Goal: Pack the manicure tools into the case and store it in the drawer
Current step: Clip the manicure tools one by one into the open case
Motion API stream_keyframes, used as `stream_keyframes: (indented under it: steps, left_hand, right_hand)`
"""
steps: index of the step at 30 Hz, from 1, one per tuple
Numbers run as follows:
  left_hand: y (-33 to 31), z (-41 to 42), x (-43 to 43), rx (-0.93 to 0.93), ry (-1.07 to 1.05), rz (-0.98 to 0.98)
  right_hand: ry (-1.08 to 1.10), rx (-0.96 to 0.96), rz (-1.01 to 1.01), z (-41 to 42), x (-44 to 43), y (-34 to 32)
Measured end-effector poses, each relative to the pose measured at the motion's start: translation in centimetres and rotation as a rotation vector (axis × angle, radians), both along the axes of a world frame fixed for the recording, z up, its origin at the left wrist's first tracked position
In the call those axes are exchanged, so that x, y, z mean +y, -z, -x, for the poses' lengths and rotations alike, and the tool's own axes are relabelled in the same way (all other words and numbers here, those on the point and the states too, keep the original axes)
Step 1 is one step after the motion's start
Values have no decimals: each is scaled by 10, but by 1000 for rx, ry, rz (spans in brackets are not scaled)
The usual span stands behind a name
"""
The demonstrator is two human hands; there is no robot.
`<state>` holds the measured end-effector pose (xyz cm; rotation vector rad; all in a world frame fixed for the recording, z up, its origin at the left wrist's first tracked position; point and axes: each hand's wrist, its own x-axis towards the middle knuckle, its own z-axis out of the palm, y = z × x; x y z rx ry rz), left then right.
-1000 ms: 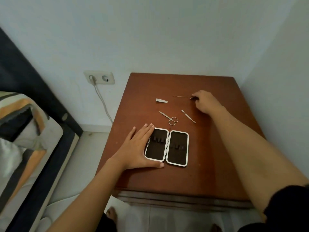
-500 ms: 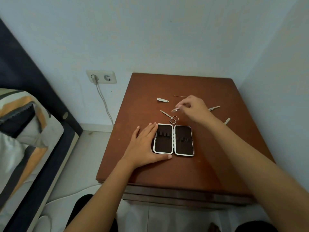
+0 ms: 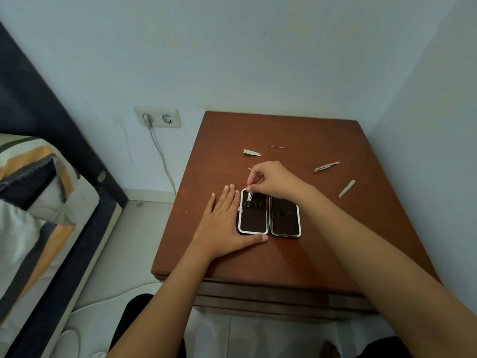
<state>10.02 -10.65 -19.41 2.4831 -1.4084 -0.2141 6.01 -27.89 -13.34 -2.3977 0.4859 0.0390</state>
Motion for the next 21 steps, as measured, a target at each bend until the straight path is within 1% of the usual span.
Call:
stream_keyframes:
  steps: [4,6,8,9,11,13,14,16,19,21]
  left_hand:
    - [-6,1,-2,-19,-10,-16]
    - [-10,4,-1,-29,-9,-11]
    - [-14,7,1,-38,-11,-3]
    - [-17,10,3,-37,-15,4]
    - [-22,17,9,-29,-19,15]
    - [-25,24,16,-29,-15,21]
    - [-26,28,19,-32,-14,24]
    - [-28,34,23,-39,-10,29]
    - [-32,39,23,-45,4,36]
    - [-33,42,22,-42,13,48]
  right_hand:
    - [-80,39,145,3,6,-7]
    - [-119,36,143,10,7,-10]
    - [-144,26,95,15,4,-17]
    - [-126,-12,64,16,2,-20]
    - [-7,-152,28,12,-5,-25]
    - [144,-272,37,2,-13,-23]
    - [186,-292,59,-5,-17,-22]
    - [187,-235,125,-17,-22,-19]
    - [115,-126,215,-27,-23,-16]
    - [103,-113,298,-29,-23,-13]
